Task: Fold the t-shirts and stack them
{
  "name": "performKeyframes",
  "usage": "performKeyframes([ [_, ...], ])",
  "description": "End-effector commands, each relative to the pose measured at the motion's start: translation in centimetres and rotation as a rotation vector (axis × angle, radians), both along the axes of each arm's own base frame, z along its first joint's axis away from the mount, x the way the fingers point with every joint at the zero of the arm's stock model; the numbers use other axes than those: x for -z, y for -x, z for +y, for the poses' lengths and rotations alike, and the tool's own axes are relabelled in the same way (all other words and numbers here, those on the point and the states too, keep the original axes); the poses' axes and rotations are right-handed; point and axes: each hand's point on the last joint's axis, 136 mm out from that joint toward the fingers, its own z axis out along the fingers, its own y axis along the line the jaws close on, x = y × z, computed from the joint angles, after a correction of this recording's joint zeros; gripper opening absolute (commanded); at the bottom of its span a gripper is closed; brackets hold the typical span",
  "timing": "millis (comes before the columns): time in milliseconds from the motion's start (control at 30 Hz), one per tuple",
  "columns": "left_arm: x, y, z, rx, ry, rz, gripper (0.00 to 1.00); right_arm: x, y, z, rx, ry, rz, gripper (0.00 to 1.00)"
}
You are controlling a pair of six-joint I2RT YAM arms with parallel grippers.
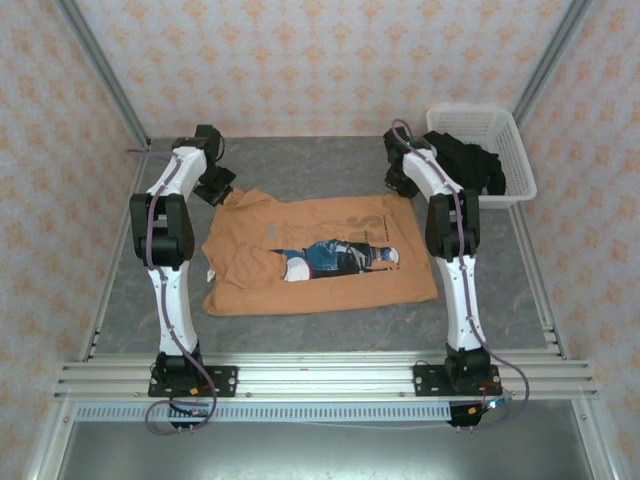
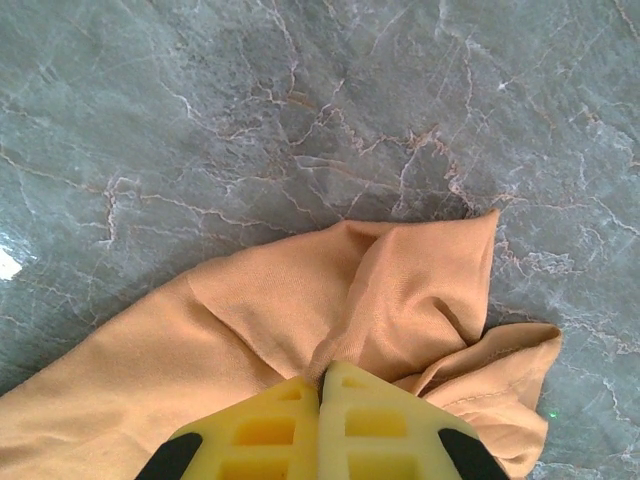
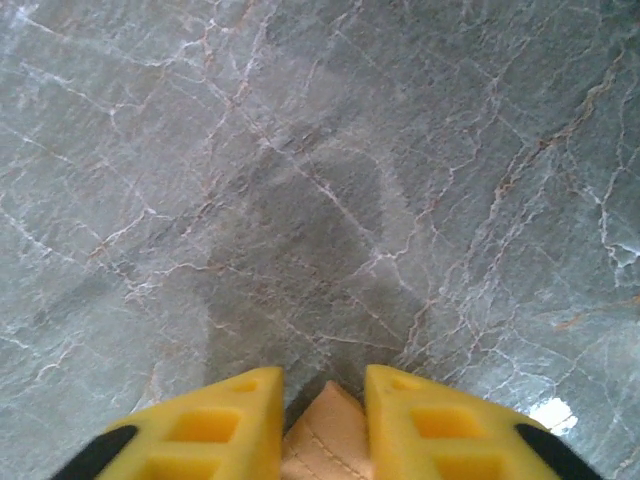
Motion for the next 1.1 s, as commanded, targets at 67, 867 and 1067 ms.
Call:
performKeyframes([
  [67,-3.2,-0.5,-0.4,0.041,0.003,-0.05,0.0,0.5,0.8,-1.7,0.004,0.019,0.053,0.05],
  [867,-12.1,9.3,-1.5,0.062,-0.016,-0.136,0.0,-8.0,6.1,-2.8,-0.01,0.01,-0.075,0.0],
  [1067,-10.7,16.3,-1.2,0.022,-0.042,-0.066,0.0,-7.9,9.6,-3.7,0.02,0.023,-0.053,0.0],
])
